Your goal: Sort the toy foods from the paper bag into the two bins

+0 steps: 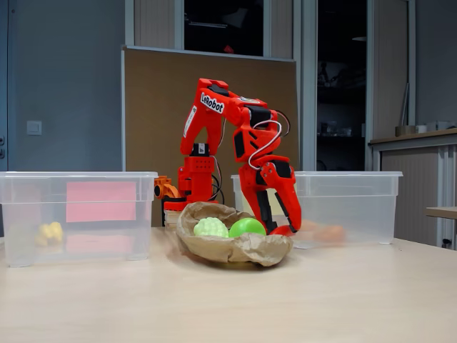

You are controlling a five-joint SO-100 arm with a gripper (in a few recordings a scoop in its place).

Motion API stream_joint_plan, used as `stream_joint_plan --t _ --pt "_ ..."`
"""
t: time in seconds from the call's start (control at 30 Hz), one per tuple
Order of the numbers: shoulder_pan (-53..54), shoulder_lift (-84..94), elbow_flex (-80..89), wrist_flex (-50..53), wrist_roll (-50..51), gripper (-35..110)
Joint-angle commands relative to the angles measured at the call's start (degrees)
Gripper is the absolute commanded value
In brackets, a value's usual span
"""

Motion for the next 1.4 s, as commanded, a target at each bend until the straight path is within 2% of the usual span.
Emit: stream_joint_plan --t 0.0,0.27,0.53,0.97,1.07,1.37 --pt "0.35 0.97 -1.85 0.79 -0.35 15" --pt "1.14 1.49 -2.99 2.72 1.49 4" --pt "0.35 4.48 -11.25 14.33 1.76 3" --pt "2.81 13.36 -19.42 25.75 1.32 4" --pt "5.98 19.16 -16.79 27.07 1.23 4" --pt "21.62 46.14 6.86 28.83 1.41 5"
